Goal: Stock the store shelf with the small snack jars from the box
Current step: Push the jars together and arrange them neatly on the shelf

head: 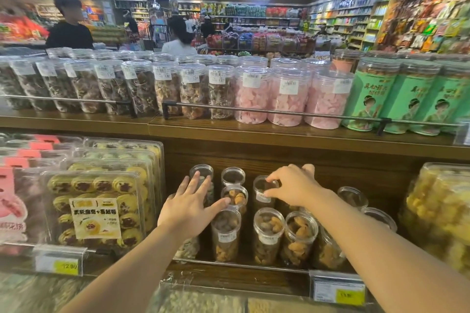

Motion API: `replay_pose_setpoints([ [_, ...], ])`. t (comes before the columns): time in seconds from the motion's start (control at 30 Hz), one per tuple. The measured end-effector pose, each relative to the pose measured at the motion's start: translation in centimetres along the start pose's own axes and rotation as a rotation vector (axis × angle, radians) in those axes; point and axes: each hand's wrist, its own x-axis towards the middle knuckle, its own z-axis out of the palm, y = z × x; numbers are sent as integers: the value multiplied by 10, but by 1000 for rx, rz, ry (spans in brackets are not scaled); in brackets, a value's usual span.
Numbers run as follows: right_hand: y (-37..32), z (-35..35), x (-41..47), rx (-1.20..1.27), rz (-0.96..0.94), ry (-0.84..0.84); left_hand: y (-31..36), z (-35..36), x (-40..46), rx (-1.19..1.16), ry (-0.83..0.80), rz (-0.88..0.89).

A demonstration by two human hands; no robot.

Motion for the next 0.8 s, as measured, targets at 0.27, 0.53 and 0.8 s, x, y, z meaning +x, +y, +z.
replay_pose_setpoints([
  [0.27, -17, -24, -50, 97, -93, -248, 1, -2, 0, 16, -9, 5],
  [0.53, -20, -5, -65, 24, -82, -137, 2, -2, 1, 27, 11, 11],
  [0.8, -17, 12, -55, 4, -45, -24, 1, 0, 1, 24, 19, 16],
])
